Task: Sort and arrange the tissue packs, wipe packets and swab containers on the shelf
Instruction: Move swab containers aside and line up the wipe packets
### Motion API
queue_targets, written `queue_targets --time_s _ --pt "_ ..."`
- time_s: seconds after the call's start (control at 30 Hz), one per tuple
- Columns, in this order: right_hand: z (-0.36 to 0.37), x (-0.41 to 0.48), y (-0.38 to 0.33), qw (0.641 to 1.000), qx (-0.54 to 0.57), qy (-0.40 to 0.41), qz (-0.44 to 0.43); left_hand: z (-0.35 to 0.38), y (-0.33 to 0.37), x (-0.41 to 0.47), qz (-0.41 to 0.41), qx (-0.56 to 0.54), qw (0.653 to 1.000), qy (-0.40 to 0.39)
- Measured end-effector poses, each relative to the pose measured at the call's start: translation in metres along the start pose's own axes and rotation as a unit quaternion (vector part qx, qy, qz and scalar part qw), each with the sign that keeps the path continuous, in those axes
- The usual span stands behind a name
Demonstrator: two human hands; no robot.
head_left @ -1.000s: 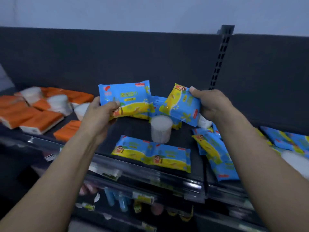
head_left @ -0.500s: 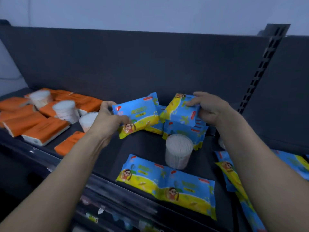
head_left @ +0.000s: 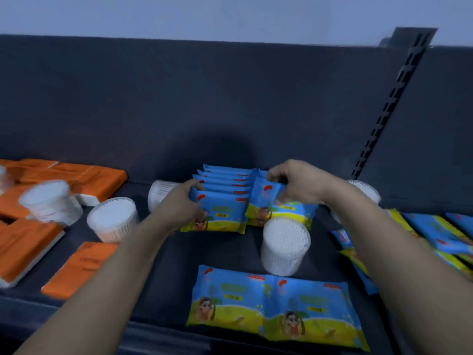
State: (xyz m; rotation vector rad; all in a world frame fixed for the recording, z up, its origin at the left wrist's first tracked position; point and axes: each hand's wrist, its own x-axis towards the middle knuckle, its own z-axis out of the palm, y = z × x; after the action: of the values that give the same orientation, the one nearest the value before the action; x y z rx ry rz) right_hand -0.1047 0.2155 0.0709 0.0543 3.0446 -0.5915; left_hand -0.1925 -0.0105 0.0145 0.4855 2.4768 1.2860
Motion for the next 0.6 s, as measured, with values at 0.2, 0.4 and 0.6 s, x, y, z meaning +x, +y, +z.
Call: queue_targets --time_s 0.2,0.4,0.6 --pt "0.028 0.002 -0.008 0.995 -0.081 -0.01 0.053 0.004 -0.01 0.019 0.079 0.238 0.968 0.032" --pt "0.04 0.004 -0.011 0.988 -0.086 0.02 0.129 0.006 -0.005 0.028 0.169 0.387 0.905 0.056" --pt "0.044 0.005 -0.016 0.981 -0.073 0.037 0.175 0.011 -0.01 0.037 0.204 0.468 0.856 0.076"
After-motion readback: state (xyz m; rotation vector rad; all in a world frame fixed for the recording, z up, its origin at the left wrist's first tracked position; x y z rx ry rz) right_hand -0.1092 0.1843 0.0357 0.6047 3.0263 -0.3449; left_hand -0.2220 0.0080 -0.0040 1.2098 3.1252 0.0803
